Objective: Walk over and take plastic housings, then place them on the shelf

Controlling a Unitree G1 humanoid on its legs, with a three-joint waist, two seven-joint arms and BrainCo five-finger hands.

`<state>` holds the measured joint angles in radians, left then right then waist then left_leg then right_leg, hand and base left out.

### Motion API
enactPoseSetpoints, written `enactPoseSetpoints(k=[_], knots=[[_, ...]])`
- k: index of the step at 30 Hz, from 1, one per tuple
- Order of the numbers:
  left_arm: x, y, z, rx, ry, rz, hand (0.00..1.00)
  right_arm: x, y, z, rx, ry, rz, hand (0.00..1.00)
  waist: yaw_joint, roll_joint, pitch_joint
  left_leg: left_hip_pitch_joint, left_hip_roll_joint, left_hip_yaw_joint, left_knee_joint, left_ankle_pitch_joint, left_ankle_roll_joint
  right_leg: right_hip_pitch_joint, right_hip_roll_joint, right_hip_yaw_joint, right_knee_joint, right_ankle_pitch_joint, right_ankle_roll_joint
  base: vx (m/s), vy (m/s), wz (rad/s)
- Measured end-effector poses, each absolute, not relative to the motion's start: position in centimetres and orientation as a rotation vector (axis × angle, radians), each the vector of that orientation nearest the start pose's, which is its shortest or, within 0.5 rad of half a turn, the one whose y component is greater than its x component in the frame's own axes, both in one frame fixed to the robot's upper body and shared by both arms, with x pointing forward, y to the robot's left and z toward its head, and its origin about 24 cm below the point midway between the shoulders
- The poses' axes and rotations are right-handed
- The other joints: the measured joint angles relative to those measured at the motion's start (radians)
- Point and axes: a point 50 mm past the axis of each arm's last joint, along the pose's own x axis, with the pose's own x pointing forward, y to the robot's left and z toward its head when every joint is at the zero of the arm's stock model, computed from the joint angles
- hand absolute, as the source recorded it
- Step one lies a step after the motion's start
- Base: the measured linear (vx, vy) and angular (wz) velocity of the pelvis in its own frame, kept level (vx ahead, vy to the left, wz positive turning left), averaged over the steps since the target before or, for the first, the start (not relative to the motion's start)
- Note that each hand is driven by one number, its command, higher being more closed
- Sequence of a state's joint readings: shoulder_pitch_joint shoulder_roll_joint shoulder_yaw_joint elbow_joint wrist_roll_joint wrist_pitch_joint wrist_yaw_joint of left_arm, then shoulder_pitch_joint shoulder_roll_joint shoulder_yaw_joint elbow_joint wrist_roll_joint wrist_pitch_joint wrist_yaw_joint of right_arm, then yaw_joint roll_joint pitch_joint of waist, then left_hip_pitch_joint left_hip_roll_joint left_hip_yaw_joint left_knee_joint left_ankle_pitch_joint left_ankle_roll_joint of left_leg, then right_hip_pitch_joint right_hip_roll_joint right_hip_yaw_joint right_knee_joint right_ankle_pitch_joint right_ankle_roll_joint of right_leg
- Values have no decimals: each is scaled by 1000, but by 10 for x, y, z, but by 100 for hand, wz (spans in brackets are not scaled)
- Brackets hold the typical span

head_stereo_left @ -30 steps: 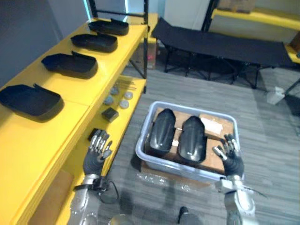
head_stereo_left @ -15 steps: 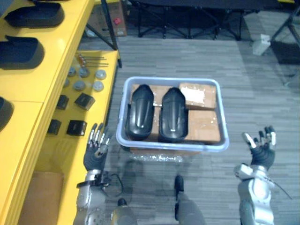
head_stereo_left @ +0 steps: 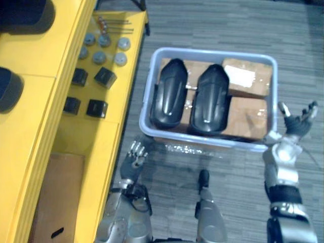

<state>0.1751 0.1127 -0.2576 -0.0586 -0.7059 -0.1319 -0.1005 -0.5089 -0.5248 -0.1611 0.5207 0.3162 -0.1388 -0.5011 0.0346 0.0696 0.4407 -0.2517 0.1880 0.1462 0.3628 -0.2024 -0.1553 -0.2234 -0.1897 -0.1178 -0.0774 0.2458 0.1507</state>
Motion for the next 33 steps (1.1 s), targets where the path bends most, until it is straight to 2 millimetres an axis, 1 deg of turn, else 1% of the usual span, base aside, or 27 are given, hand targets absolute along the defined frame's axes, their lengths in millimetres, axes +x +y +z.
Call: enactPoseSetpoints(k=[1,2,4,6,9,13,17,22,28,31,32,33], knots=[[213,119,24,-630,45,-227,0,325,-313,140,-76,-245,-731,0,7,1,2,-7,-2,-1,4,0,1,-5,-2,0,0,2,0,-51,26,13],[213,113,21,-630,61,-245,0,331,-313,146,-106,-245,-721,0,11,6,6,-32,-3,-12,22,-4,4,-15,-4,-9,0,5,1,-41,21,19],[215,109,19,-627,73,-265,0,339,-311,154,-120,-249,-701,0,16,13,19,-64,-5,-32,40,-5,5,-26,-5,-21,0,9,0,-47,14,19],[214,103,19,-631,81,-291,0,345,-311,164,-147,-260,-681,0,35,19,32,-89,-5,-38,51,-5,5,-43,-5,-23,0,14,-1,-29,4,6],[214,102,15,-629,98,-290,0,349,-310,168,-156,-260,-666,0,36,26,36,-102,-6,-51,56,-5,5,-44,-5,-38,0,14,-1,9,3,11],[214,102,13,-629,101,-284,0,351,-311,166,-173,-215,-635,0,36,26,36,-102,-7,-54,56,-5,5,-41,-6,-43,0,14,-1,6,1,2],[215,102,14,-628,90,-284,0,355,-309,158,-214,-143,-595,0,35,30,38,-102,-7,-53,57,-4,5,-41,-6,-43,0,15,-3,0,0,0],[217,100,11,-624,103,-287,0,363,-308,148,-239,-10,-575,0,36,35,40,-103,-7,-53,58,-4,6,-42,-6,-43,0,16,-3,0,0,0],[216,97,12,-624,99,-287,0,368,-308,155,-248,28,-571,0,37,35,40,-104,-7,-53,55,-3,6,-43,-6,-44,0,16,-3,0,0,0],[217,93,13,-625,101,-295,0,369,-310,157,-303,52,-557,0,40,35,40,-103,-8,-54,46,3,5,-45,-6,-47,0,16,-3,0,-4,1],[217,92,13,-626,100,-296,0,371,-311,159,-328,64,-551,100,41,37,41,-103,-8,-54,42,7,4,-45,-6,-49,0,16,-4,-7,-16,5],[218,92,14,-626,97,-294,0,372,-312,161,-356,71,-553,100,41,41,43,-103,-9,-55,34,11,3,-45,-7,-52,0,16,-4,-10,-15,6]])
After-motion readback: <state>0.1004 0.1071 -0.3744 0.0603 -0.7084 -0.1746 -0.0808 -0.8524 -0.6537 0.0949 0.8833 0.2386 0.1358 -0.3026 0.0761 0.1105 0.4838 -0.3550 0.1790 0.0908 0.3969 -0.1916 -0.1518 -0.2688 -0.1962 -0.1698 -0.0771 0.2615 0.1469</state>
